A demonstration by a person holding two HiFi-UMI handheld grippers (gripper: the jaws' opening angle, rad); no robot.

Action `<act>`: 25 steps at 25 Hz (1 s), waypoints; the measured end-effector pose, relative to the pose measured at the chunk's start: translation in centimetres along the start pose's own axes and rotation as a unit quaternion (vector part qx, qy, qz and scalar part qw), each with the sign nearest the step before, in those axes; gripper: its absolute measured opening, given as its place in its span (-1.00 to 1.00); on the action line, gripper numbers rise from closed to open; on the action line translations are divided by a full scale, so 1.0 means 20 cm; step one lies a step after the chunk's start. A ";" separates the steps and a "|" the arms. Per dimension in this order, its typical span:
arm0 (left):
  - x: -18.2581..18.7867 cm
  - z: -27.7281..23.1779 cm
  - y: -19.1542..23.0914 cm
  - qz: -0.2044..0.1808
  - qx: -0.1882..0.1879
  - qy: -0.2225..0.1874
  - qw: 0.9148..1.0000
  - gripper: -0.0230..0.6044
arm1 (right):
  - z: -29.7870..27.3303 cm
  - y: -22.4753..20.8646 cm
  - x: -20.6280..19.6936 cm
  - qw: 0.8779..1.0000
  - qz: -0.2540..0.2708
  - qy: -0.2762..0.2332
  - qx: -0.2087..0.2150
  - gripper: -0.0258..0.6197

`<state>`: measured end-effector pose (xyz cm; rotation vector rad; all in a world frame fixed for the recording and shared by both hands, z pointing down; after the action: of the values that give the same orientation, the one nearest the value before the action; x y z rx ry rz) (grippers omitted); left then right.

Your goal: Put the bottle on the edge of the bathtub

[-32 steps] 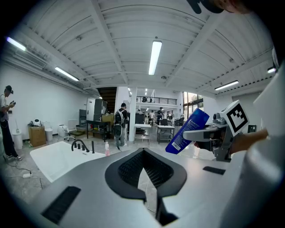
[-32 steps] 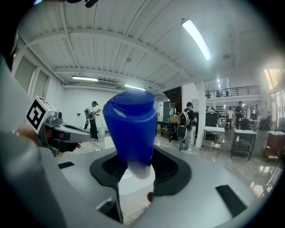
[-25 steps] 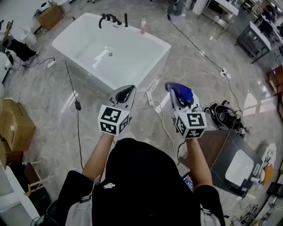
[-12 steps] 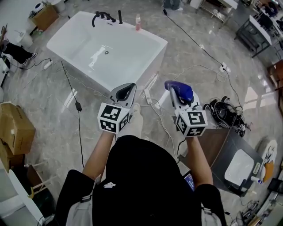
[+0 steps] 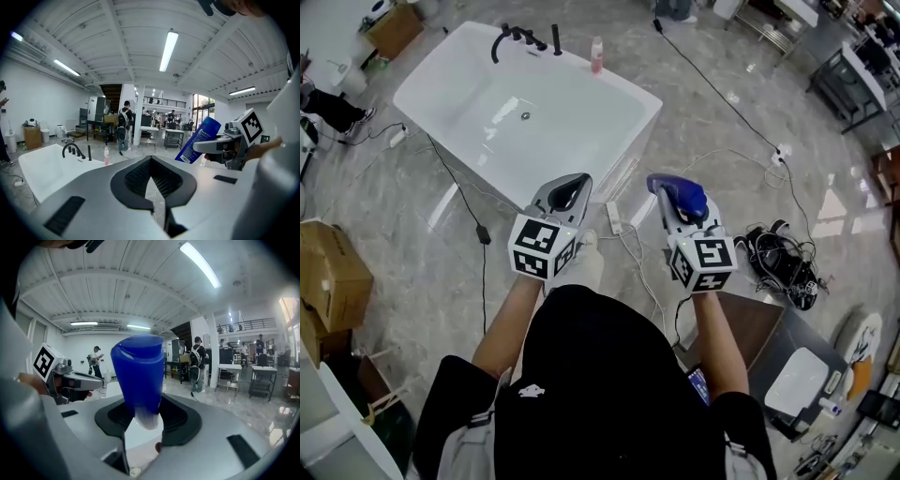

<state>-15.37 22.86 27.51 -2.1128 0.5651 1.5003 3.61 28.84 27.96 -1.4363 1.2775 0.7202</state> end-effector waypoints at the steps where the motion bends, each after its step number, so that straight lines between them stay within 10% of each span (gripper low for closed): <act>1: 0.00 -0.05 0.05 0.000 -0.001 0.003 1.000 -0.90 | -0.07 -0.01 0.02 1.000 -0.001 0.002 0.000 -0.40; 25: -0.05 -0.76 0.89 0.039 -0.033 0.022 0.998 -0.90 | -1.12 -0.13 0.30 0.999 -0.003 0.038 -0.014 -0.40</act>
<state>-14.71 -0.38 30.01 -2.2022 0.6295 1.5375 3.27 5.58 29.60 -1.5021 1.3244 0.6875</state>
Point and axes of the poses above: the fingertips, and each gripper's own axes: z backward along the fingers, y to its left, x out of its top, the point moved 4 cm from there along z, backward along the fingers, and after that the axes turned 15 degrees about -z, right-handed, at the moved point
